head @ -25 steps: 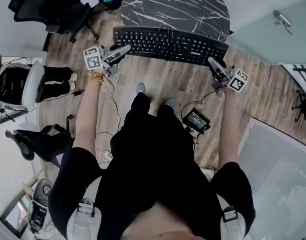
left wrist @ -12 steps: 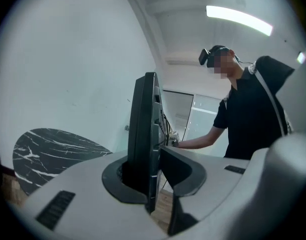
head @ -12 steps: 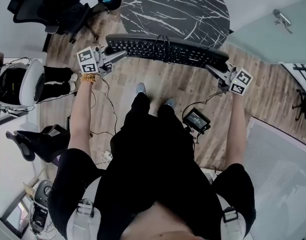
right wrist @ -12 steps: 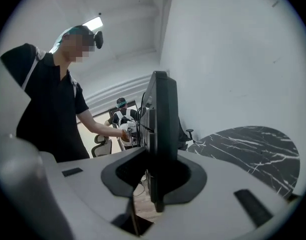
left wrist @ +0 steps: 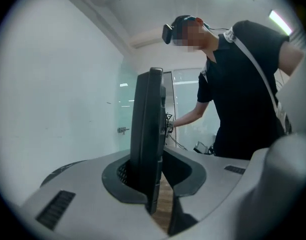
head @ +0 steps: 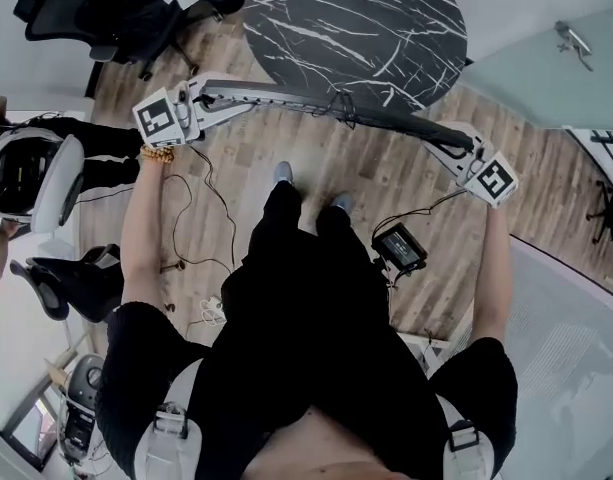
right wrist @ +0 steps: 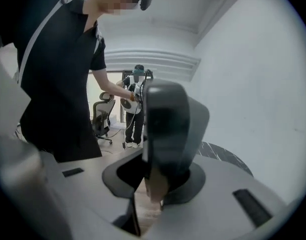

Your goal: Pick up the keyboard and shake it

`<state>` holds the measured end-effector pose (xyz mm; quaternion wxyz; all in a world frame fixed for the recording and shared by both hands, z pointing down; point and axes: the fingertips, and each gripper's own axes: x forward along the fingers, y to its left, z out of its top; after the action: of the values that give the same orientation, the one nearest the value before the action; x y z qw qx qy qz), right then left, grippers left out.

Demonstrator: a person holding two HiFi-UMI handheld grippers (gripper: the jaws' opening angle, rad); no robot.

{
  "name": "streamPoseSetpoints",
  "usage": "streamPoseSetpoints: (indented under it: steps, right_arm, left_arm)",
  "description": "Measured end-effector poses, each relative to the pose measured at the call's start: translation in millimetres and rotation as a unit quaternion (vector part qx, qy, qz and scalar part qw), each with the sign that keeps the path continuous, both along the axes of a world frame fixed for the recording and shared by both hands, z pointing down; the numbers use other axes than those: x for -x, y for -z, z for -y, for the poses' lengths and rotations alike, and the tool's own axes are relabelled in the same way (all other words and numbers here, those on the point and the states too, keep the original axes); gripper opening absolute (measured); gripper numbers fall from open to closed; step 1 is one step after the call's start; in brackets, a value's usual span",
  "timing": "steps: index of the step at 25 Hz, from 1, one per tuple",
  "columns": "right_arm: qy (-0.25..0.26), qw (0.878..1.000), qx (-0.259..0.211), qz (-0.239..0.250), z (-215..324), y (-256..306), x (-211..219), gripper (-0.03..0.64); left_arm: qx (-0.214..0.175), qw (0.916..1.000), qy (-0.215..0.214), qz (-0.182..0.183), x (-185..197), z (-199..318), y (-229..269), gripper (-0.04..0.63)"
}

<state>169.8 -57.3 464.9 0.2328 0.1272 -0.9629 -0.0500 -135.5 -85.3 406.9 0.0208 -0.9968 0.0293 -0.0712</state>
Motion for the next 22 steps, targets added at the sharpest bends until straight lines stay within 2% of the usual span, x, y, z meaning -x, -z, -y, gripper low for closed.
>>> streamPoseSetpoints:
  steps: [3,6,7,12,15,17,18,20,22]
  right_arm:
    - [-0.008,0.999,-0.033,-0.024,3.0,-3.5,-0.2,0.089]
    - [-0.020,0.997,-0.037,-0.064,1.8,-13.1,3.2,0.086]
    - [-0.023,0.996,-0.038,-0.077,1.1,-17.0,5.4,0.084]
    - [-0.038,0.987,-0.084,-0.128,7.4,-29.8,6.9,0.084]
    - [-0.039,0.985,-0.107,-0.133,7.6,-28.3,5.4,0.084]
    - [-0.033,0.989,-0.088,-0.118,4.1,-28.2,5.8,0.084]
    - [-0.028,0.992,-0.058,-0.108,1.2,-29.8,6.0,0.084]
    - [-0.017,0.996,0.027,-0.085,-6.1,-37.6,6.8,0.085]
    - [-0.008,0.993,0.107,-0.056,-11.7,-49.4,6.2,0.086]
  left_arm:
    - [-0.027,0.9967,-0.009,0.076,-1.1,-4.6,-3.3,0.094]
    - [-0.063,0.9821,-0.017,0.177,2.3,-3.0,-32.3,0.092]
    - [-0.078,0.9767,-0.018,0.199,4.4,-1.2,-43.0,0.092]
    - [-0.130,0.9664,0.013,0.221,5.5,6.3,-62.3,0.086]
    - [-0.155,0.9613,0.023,0.227,4.5,7.6,-62.0,0.083]
    - [-0.143,0.9646,0.017,0.221,4.4,5.4,-62.3,0.086]
    - [-0.122,0.9687,0.009,0.216,4.3,2.9,-64.5,0.087]
    - [-0.054,0.9765,-0.007,0.209,5.0,-2.1,-72.5,0.086]
    - [0.025,0.9800,-0.019,0.197,5.8,-5.1,-81.7,0.087]
